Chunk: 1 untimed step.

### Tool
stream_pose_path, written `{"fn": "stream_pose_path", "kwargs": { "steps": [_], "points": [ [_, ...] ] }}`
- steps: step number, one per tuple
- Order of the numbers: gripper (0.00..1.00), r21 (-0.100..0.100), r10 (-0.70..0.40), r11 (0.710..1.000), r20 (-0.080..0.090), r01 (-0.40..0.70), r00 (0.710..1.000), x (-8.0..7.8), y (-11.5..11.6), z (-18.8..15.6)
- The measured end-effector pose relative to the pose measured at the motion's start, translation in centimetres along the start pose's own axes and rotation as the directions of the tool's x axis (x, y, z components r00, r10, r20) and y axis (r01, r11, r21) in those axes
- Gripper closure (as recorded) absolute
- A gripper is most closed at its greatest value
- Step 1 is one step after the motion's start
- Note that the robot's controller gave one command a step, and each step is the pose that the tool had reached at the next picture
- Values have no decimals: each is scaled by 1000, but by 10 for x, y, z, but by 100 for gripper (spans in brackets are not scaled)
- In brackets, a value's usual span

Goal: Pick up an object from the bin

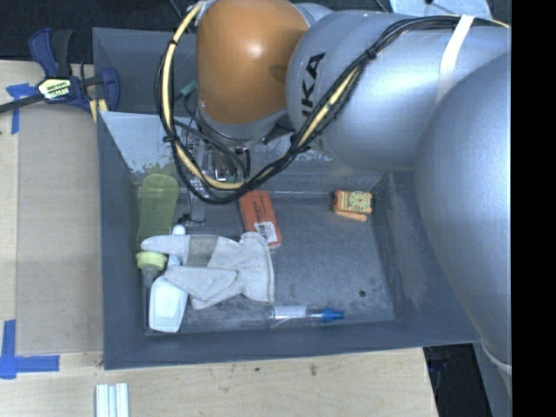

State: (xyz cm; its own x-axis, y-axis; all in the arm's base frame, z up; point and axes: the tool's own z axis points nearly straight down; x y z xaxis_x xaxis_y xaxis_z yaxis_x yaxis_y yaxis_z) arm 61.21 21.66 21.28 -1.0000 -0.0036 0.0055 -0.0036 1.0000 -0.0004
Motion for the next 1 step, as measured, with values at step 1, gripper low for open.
{"fn": "stream_pose_path", "kwargs": {
  "steps": [1],
  "points": [
    [0,-2,3,1000,8,-3,1000,-2,-1,-5]
  ]
}}
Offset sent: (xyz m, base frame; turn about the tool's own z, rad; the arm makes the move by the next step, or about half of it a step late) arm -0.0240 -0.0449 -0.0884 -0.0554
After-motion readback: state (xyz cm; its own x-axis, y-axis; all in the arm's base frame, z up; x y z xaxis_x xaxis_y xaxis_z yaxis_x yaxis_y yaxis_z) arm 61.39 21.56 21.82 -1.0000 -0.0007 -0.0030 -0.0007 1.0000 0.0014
